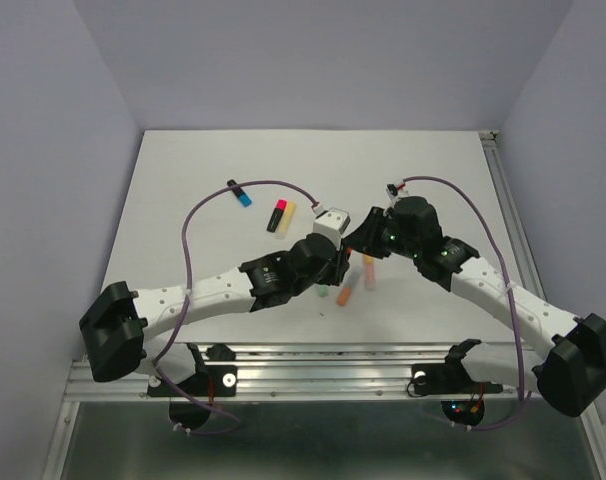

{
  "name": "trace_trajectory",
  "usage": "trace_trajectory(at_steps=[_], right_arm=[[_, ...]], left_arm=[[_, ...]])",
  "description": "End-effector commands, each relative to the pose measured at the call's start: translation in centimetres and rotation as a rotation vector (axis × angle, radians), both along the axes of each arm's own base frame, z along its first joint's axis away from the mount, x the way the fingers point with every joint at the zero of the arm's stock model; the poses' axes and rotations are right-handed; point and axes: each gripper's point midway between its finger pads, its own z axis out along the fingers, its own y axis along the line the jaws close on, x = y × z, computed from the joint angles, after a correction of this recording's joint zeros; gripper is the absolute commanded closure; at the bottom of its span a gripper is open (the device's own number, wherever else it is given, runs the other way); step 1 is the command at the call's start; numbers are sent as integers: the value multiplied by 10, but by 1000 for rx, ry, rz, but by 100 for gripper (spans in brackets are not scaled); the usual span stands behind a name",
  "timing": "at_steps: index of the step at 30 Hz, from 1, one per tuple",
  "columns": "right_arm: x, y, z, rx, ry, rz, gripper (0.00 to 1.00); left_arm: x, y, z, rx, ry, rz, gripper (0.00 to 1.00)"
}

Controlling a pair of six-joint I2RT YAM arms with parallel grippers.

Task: Open the pen caps

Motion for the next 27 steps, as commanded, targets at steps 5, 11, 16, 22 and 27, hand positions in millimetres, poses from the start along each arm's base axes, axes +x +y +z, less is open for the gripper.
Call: trace_trajectory(at_steps=[5,11,16,22,27], right_arm=[[9,6,40,44,-115,-2,99],[0,3,52,54,-168,28,99],[-18,15,71,136,-180,134,99],[0,3,84,116,-207,10,99],[56,-42,118,-20,-331,-329,99]], left_arm=[[4,-7,39,-84,-35,27,98],[-2,3,53,-129,-27,34,71],[-2,12,52,-127,-44,51,86],[-8,10,32,-94,-8,29,100],[-23,22,5,-62,65,38,100]])
